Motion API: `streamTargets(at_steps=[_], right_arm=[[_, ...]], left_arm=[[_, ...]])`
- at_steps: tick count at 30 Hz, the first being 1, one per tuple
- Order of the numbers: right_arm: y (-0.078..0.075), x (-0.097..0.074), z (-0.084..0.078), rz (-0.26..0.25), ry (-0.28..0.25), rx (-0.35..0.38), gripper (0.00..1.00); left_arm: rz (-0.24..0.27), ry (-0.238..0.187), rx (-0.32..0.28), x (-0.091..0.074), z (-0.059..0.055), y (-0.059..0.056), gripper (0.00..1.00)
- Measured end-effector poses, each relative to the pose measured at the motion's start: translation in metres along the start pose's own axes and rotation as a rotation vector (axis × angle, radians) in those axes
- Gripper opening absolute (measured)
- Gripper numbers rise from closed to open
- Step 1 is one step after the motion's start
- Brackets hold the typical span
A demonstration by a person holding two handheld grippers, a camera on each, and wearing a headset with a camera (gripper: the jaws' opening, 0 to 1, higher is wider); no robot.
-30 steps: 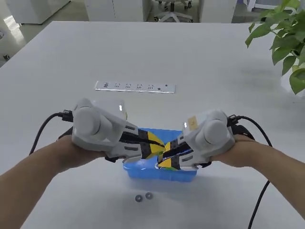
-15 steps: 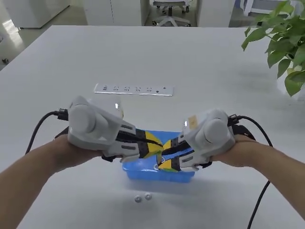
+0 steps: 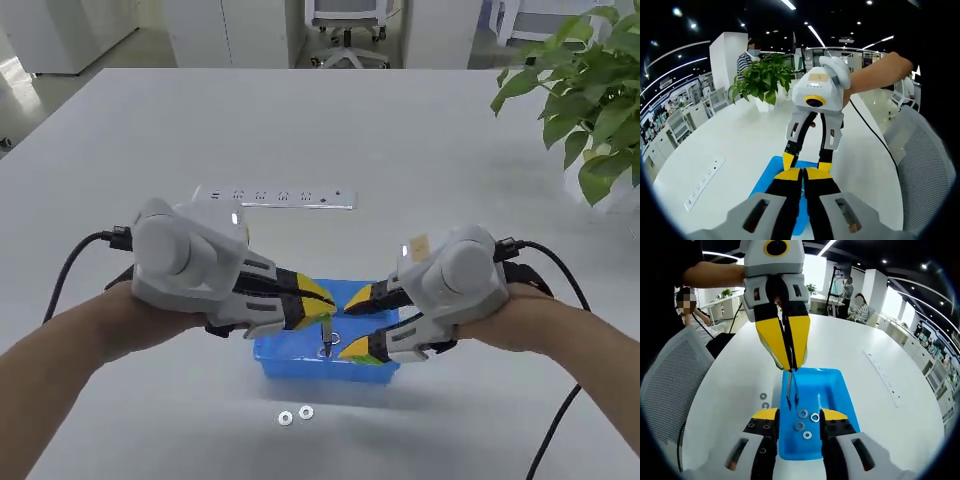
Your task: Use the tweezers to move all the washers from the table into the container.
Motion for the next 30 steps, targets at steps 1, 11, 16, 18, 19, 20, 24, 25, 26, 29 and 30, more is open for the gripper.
streamTargets(at_steps=[1, 11, 16, 18, 19, 20, 24, 25, 26, 29, 30], right_arm=[[0.001, -0.002, -0.001, -0.002, -0.001, 0.004, 0.33], [0.008, -0.018, -0.013, -0.029, -0.001, 0.081, 0.46], [0.012, -0.025, -0.018, -0.045, -0.001, 0.108, 0.52], [0.014, -0.027, -0.019, -0.05, -0.002, 0.116, 0.53], [0.015, -0.028, -0.021, -0.05, 0.0, 0.12, 0.54], [0.015, -0.028, -0.022, -0.051, 0.0, 0.126, 0.55], [0.019, -0.03, -0.025, -0.053, 0.001, 0.143, 0.59], [0.02, -0.031, -0.026, -0.055, 0.0, 0.146, 0.61], [0.02, -0.031, -0.026, -0.058, -0.003, 0.15, 0.62], [0.021, -0.033, -0.027, -0.066, -0.008, 0.165, 0.65], [0.021, -0.034, -0.028, -0.068, -0.011, 0.169, 0.65]], left_arm=[[0.001, -0.001, 0.0, -0.001, 0.001, 0.0, 0.05], [0.011, -0.011, -0.003, -0.01, 0.007, -0.002, 0.05], [0.013, -0.011, -0.013, -0.015, 0.009, -0.001, 0.05], [0.014, -0.009, -0.017, -0.017, 0.008, -0.002, 0.05], [0.015, -0.008, -0.017, -0.018, 0.008, -0.002, 0.05], [0.017, -0.007, -0.017, -0.02, 0.009, -0.004, 0.05], [0.019, -0.017, -0.028, -0.026, 0.013, -0.007, 0.05], [0.019, -0.021, -0.029, -0.028, 0.014, -0.008, 0.05], [0.016, -0.027, -0.033, -0.03, 0.018, -0.01, 0.05], [0.017, -0.031, -0.029, -0.033, 0.021, -0.013, 0.05], [0.015, -0.031, -0.029, -0.035, 0.021, -0.014, 0.05]])
Point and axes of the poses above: the centre of the closed fingertips' face, and the gripper's own axes: x roughly forward along the fingers, y roughly to its left, z roughly out of its top, the point moved 3 cm from there along -x, roughly backward along the fingers, and after that the axes turned 14 degrees about y, right-handed, at the moved point
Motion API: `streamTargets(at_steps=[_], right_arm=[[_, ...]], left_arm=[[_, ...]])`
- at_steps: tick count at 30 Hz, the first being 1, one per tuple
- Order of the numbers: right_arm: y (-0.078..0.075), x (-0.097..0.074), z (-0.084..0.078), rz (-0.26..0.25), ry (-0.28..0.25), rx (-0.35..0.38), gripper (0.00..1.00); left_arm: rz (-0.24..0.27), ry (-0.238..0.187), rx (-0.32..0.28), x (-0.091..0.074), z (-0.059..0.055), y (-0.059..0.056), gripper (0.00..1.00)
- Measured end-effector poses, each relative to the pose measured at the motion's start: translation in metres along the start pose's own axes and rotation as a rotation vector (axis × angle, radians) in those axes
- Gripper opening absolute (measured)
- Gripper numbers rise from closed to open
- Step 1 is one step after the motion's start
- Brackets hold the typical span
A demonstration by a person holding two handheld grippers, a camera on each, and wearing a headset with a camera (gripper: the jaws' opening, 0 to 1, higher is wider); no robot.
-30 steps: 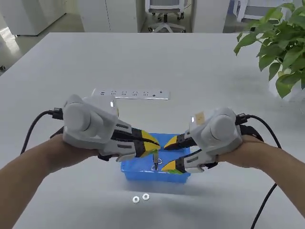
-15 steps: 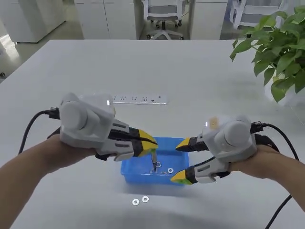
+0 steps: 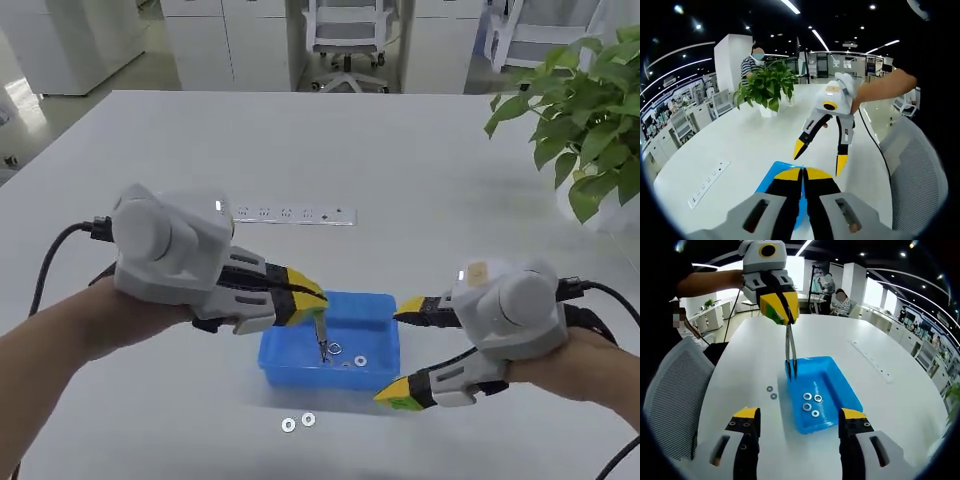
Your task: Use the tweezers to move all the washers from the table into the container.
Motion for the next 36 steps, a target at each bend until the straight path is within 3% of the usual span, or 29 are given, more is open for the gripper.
streamTargets(at_steps=[11, 21, 26, 36], right_arm=[[0.001, -0.008, -0.003, -0.022, -0.024, 0.039, 0.76], [0.009, -0.007, -0.008, -0.021, -0.033, 0.069, 0.88], [0.015, -0.007, -0.012, -0.022, -0.042, 0.098, 0.93], [0.022, -0.007, -0.022, -0.025, -0.057, 0.151, 1.0]], left_arm=[[-0.029, 0.002, 0.017, -0.008, -0.001, -0.018, 0.05], [-0.048, 0.021, 0.007, -0.002, -0.017, -0.03, 0.05], [-0.055, 0.026, 0.005, 0.002, -0.027, -0.033, 0.05], [-0.066, 0.024, -0.009, 0.009, -0.037, -0.036, 0.05]])
Point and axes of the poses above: the centre of the closed fingertips' face, and the gripper's own axes: x roughly forward along the fingers, y roughly to its left, z roughly out of its top, the point moved 3 cm from there along -x, roughly backward along the fingers, and after that the axes turned 14 degrees about y, right-handed, at the moved point
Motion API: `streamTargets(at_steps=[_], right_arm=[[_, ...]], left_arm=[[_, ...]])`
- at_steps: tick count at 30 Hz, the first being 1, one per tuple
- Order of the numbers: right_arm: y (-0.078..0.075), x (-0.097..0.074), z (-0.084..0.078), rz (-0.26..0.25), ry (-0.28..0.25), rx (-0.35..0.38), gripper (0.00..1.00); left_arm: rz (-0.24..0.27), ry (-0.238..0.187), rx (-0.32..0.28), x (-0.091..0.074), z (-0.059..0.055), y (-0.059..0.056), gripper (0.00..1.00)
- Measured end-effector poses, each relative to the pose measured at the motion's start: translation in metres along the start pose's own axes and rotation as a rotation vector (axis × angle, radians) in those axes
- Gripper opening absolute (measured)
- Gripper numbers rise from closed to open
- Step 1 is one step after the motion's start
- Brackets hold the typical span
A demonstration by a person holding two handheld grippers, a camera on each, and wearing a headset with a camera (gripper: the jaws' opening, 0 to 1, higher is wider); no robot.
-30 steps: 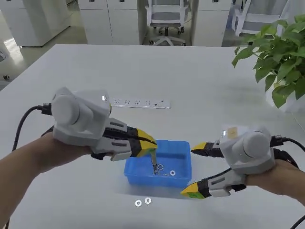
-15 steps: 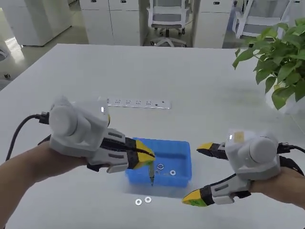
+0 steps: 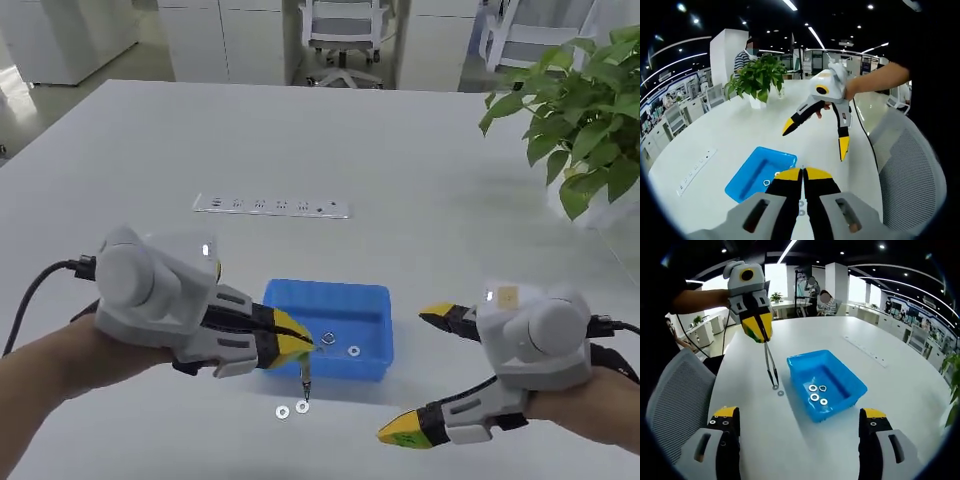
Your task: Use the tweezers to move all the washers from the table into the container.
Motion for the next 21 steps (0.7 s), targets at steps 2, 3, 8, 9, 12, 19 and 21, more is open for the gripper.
streamTargets(at_steps=[2, 3, 8, 9, 12, 19, 21], right_arm=[[0.001, 0.0, -0.001, 0.004, -0.003, 0.007, 1.0], [0.001, 0.0, -0.001, 0.004, -0.005, 0.011, 1.0], [0.004, 0.0, -0.005, 0.005, -0.002, 0.021, 1.0], [0.004, 0.0, -0.005, 0.006, -0.002, 0.021, 1.0], [0.007, -0.001, -0.006, 0.004, -0.013, 0.013, 1.0], [0.012, -0.002, -0.007, 0.006, -0.027, 0.003, 1.0], [0.013, -0.003, -0.008, 0.006, -0.03, 0.004, 1.0]], left_arm=[[-0.001, -0.001, -0.001, 0.001, -0.001, 0.0, 0.05], [-0.001, 0.001, -0.005, 0.002, -0.002, 0.0, 0.05], [-0.001, 0.004, -0.01, 0.005, -0.005, 0.0, 0.05], [-0.001, 0.004, -0.011, 0.006, -0.005, 0.0, 0.05], [-0.002, 0.01, -0.011, 0.008, -0.011, 0.003, 0.05], [-0.006, 0.015, -0.013, 0.011, -0.018, 0.006, 0.05], [-0.007, 0.02, -0.012, 0.012, -0.02, 0.007, 0.05]])
Point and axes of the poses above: the centre of the closed fingertips' face, and the gripper's own axes: x roughly forward along the fingers, y roughly to its left, z roughly out of its top, the point moved 3 cm from there along -x, roughly backward along the fingers, and after that the axes turned 14 degrees about y, right-handed, at the moved point
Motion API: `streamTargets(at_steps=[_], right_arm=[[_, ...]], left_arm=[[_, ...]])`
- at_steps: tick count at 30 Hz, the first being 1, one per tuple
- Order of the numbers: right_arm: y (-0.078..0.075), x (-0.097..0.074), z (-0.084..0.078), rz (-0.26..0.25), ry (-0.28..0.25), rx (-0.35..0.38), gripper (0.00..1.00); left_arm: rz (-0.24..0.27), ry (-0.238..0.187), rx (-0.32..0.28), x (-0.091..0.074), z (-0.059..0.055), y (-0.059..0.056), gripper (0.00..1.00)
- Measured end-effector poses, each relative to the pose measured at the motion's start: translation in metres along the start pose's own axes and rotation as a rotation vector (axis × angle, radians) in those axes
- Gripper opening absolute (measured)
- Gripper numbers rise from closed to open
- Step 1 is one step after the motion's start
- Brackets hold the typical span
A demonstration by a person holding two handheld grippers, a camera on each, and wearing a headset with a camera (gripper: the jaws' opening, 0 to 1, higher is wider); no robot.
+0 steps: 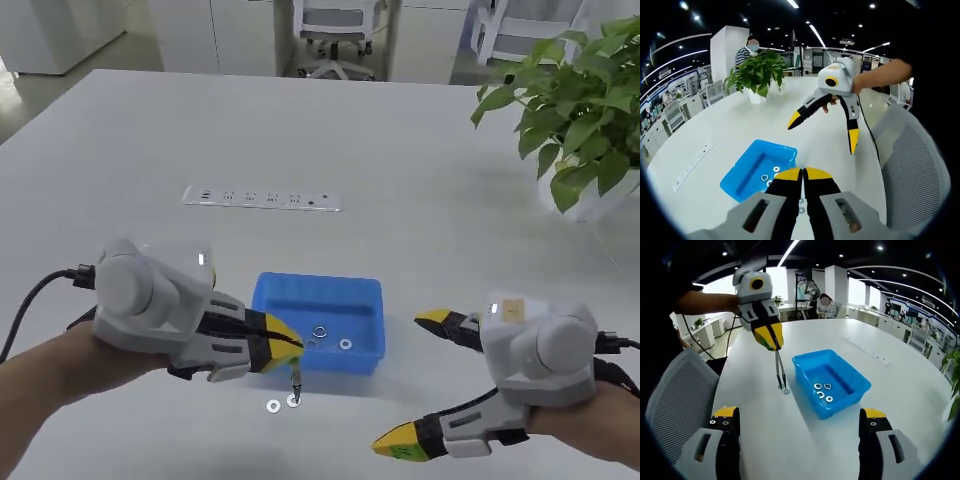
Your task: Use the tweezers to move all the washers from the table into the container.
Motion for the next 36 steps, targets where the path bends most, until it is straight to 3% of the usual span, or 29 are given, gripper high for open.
streamTargets(at_steps=[12, 22, 36], right_arm=[[0.003, -0.002, -0.007, -0.001, 0.006, 0.01, 1.0], [0.007, 0.0, -0.013, 0.008, 0.022, 0.013, 0.99], [0.009, 0.0, -0.011, 0.02, 0.017, -0.014, 0.93]], left_arm=[[0.0, 0.018, 0.003, 0.006, -0.003, -0.004, 0.05], [0.002, 0.022, 0.004, 0.01, -0.01, 0.001, 0.05], [-0.005, 0.018, 0.015, 0.012, -0.005, -0.002, 0.05]])
Point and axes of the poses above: the centre of the closed fingertips' face, and the gripper's own axes: x roughly forward along the fingers, y roughly to its left, z roughly out of its top, the point moved 3 cm from there along -x, roughly backward along the fingers, and after that the axes turned 14 degrees about y, right-handed, at the moved point
